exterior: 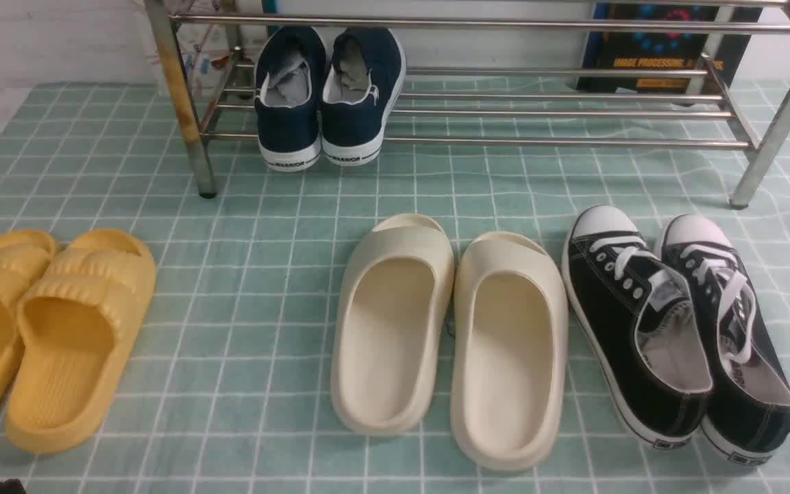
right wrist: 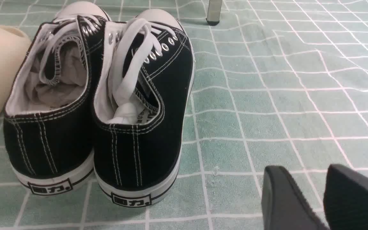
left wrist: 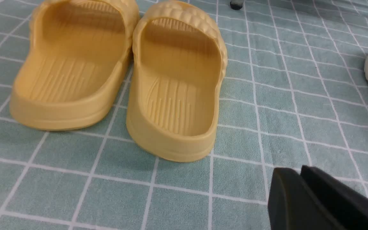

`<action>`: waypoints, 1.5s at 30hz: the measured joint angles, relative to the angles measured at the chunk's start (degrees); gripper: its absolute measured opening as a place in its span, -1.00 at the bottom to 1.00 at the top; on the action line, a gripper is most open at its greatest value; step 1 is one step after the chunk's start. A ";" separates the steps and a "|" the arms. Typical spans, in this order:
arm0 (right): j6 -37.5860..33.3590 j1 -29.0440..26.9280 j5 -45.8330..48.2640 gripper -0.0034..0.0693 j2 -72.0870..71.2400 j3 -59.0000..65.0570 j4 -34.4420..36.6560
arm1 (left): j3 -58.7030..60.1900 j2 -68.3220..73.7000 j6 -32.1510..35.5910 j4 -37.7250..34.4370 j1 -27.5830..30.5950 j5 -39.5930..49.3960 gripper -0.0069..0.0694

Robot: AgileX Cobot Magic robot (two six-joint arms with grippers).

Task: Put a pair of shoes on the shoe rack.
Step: Use the right arm to grab the shoe closest to it

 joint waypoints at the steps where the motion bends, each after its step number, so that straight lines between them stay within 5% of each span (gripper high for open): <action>1: 2.21 0.00 -0.05 -0.25 0.00 0.00 2.81 | 0.00 0.00 0.00 0.00 0.00 0.00 -0.62; 17: 4.57 0.00 -0.05 -0.25 0.00 0.00 6.63 | 0.00 0.00 0.00 0.00 0.00 0.00 -0.61; 24: 20.22 0.00 0.31 -0.25 0.00 0.23 30.62 | 0.00 0.00 0.00 0.00 0.00 0.00 -0.60; 27: 22.45 0.00 0.25 -0.25 0.00 0.40 35.53 | 0.00 0.00 0.00 0.00 0.00 0.00 -0.59; 37: 22.31 0.00 -4.74 -0.25 0.00 0.52 28.96 | 0.00 0.00 0.00 0.00 0.00 0.00 -0.56; 45: 6.91 0.00 -3.42 -0.41 1.48 -8.12 26.50 | 0.00 0.00 0.00 0.00 0.00 0.00 -0.55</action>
